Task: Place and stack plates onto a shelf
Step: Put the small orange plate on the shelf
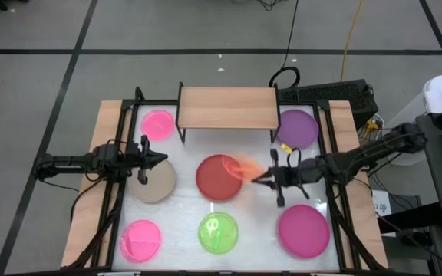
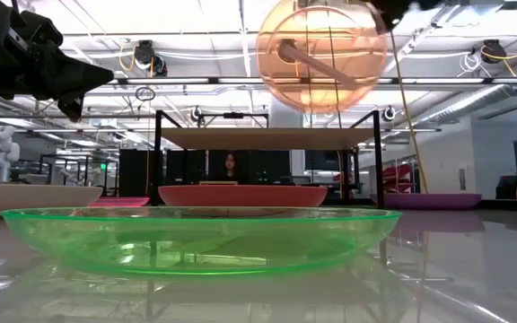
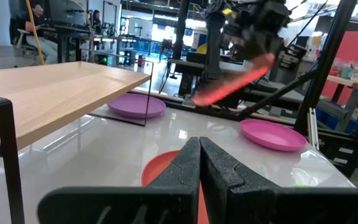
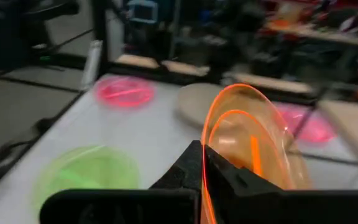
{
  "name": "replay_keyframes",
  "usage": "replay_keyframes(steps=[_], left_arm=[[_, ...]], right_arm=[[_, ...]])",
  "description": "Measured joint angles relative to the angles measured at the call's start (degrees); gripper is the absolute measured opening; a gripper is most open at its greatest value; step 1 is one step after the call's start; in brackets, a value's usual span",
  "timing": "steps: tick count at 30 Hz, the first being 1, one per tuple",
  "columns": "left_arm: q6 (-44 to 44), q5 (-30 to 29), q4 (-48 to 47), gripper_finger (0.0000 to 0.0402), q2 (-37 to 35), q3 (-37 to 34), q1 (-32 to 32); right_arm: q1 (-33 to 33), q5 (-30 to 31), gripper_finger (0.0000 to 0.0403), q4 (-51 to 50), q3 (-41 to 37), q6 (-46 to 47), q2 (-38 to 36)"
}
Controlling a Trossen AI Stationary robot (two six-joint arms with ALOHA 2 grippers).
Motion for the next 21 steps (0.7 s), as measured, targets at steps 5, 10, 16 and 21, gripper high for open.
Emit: replay_keyframes(steps=[5, 10, 16, 21], left_arm=[[0.0, 0.0, 0.0, 0.0006, 0.01, 0.0, -0.02], [0.0, 0.0, 0.0, 0.0006, 0.0, 0.0, 0.0], [0.0, 0.0, -0.05, 0.0006, 0.02, 0.0, -0.02], [0.0, 0.0, 0.0, 0.0006, 0.0, 0.0, -0.02]], right_arm=[[-7.12, 0.0, 0.0, 0.42, 3.2, -4.38, 0.7], [-14.08, -0.08, 0.0, 0.35, 8.1, -8.17, 4.09], [-20.15, -0.25, 0.0, -3.41, 18.32, -15.56, 13.76], [-23.66, 0.06, 0.0, -5.08, 27.93, -23.46, 24.66]])
